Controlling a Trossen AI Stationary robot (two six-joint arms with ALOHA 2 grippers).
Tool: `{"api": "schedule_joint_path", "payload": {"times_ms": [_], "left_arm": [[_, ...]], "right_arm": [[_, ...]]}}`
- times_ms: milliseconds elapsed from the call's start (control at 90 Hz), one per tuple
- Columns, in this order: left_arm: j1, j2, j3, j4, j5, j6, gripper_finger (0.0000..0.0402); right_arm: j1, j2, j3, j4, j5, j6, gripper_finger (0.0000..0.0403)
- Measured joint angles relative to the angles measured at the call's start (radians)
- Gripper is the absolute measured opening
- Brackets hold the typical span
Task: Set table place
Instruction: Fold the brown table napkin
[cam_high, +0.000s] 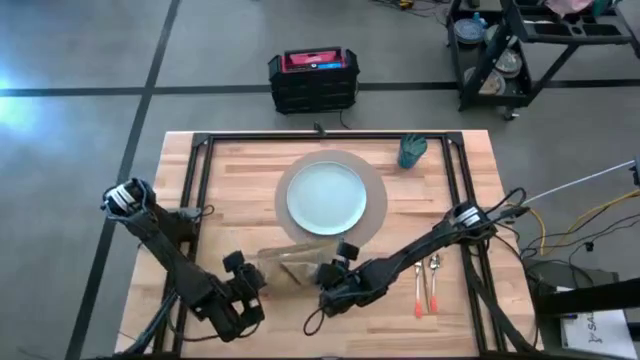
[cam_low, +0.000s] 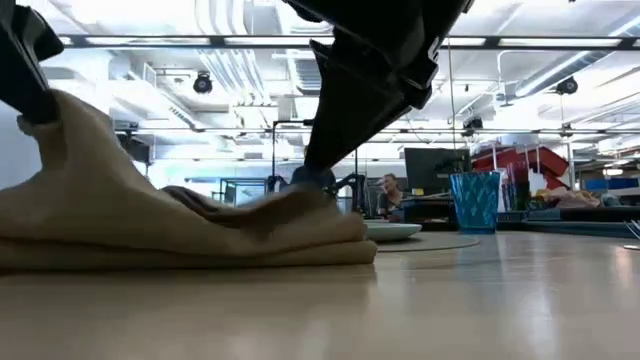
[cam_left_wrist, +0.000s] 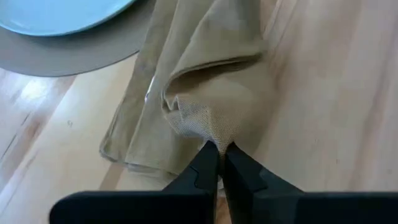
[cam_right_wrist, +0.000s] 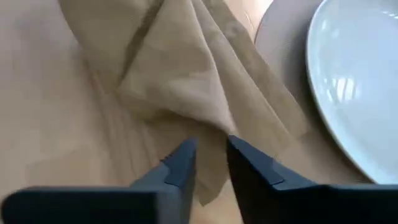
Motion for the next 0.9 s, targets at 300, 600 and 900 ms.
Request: {"api": "schedule_joint_path", "payload": {"times_ms": [300,600,900], "left_arm": [[0.0,0.008,-0.004,-0.009,-0.001,-0.037,0.0],[0.003,0.008,-0.012,-0.008,-0.008,-0.056,0.0],[0.003,0.009,-0.013,-0.011,-0.01,-0.06,0.0]], "right_arm": [[0.008,-0.016,0.01,0.043,0.015,-0.072,0.0236],[-0.026,0.064,0.0,0.243,-0.053,-0.257,0.0246],[-0.068,0.064,-0.01,0.262,-0.137,-0.302,0.0221]]}}
